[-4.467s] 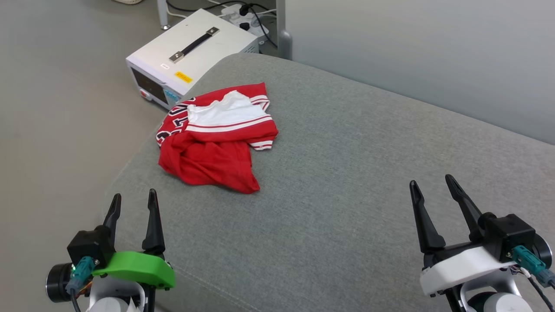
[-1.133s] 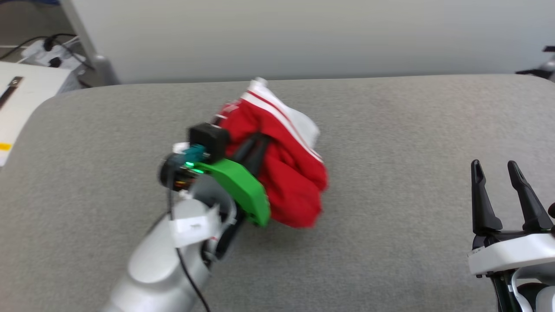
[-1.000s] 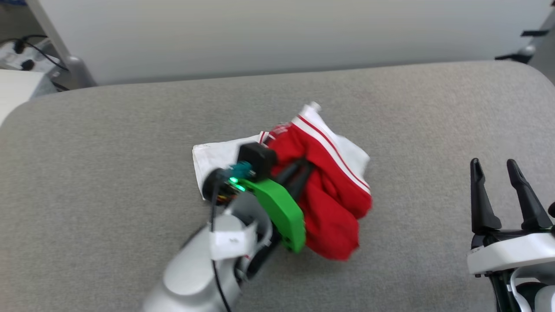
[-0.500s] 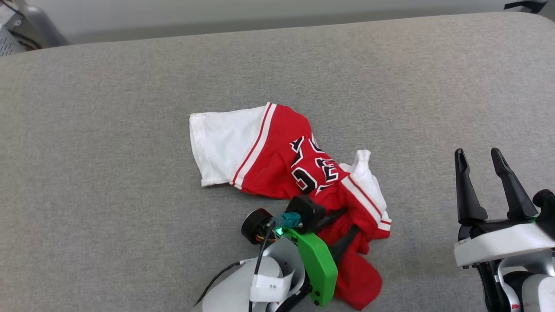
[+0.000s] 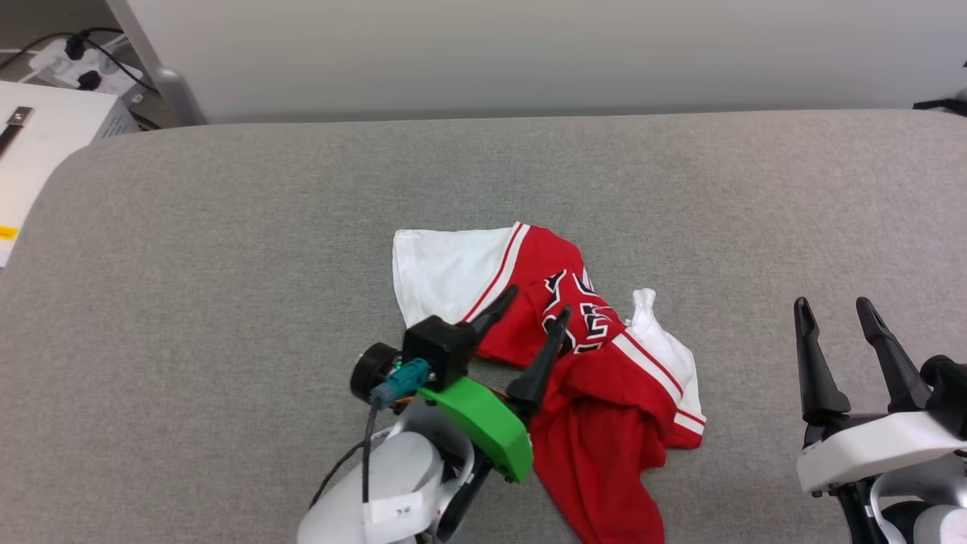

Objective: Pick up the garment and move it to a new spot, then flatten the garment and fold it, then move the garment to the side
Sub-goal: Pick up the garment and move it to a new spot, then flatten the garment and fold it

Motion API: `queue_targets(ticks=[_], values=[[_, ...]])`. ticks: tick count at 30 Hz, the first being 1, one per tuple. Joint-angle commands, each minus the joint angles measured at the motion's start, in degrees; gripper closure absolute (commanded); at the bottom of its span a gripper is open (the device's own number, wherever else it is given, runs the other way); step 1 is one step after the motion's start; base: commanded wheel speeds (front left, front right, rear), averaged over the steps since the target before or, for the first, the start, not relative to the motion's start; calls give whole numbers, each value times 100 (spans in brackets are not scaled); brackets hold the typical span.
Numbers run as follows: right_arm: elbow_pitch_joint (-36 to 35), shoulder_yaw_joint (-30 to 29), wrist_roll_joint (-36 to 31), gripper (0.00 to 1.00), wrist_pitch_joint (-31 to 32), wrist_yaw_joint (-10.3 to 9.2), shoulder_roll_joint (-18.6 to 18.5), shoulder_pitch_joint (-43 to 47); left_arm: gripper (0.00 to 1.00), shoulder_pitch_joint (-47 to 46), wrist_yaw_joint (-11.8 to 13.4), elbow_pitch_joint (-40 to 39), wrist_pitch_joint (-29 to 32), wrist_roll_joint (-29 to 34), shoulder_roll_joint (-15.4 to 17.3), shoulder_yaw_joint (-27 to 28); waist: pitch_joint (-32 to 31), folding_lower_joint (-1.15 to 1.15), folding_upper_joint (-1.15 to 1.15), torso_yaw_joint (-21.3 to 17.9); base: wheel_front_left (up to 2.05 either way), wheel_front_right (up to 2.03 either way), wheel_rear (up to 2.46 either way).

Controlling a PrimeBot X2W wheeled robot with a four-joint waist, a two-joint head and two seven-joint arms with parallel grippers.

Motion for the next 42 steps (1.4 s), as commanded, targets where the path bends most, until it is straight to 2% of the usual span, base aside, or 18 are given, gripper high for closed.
queue_targets(ticks=[1,10,17,23,32,35,39,42], values=[[-21,-24,-38,0,38,-4,-13,84,0,138,129,-85,-58,58,117,151,-286,0,0,273,0,0,0],[-120,-69,-93,0,179,-4,-13,182,0,663,707,-786,-80,261,611,1465,-352,0,0,380,0,0,0],[-162,-227,-67,0,246,-4,-13,361,0,1218,847,-1209,-81,448,927,2279,-431,0,0,435,0,0,0],[-248,-294,-58,0,346,-4,-13,551,0,1619,816,-1256,-32,407,1235,2392,-535,0,0,354,0,0,0],[-140,-389,-62,0,499,-4,-13,528,0,1641,785,-1260,44,401,1250,2281,-522,0,0,389,0,0,0],[193,-502,-128,0,819,-4,-38,412,0,1585,779,-1267,49,431,1223,2220,-459,0,0,455,0,0,0],[774,-484,52,0,1417,-4,-355,205,0,1470,744,-1281,42,470,1170,2141,-310,0,0,589,0,0,0],[1106,-262,254,0,1893,-4,-643,-56,0,1375,709,-1288,19,488,1120,2113,-141,0,0,692,0,0,0]])
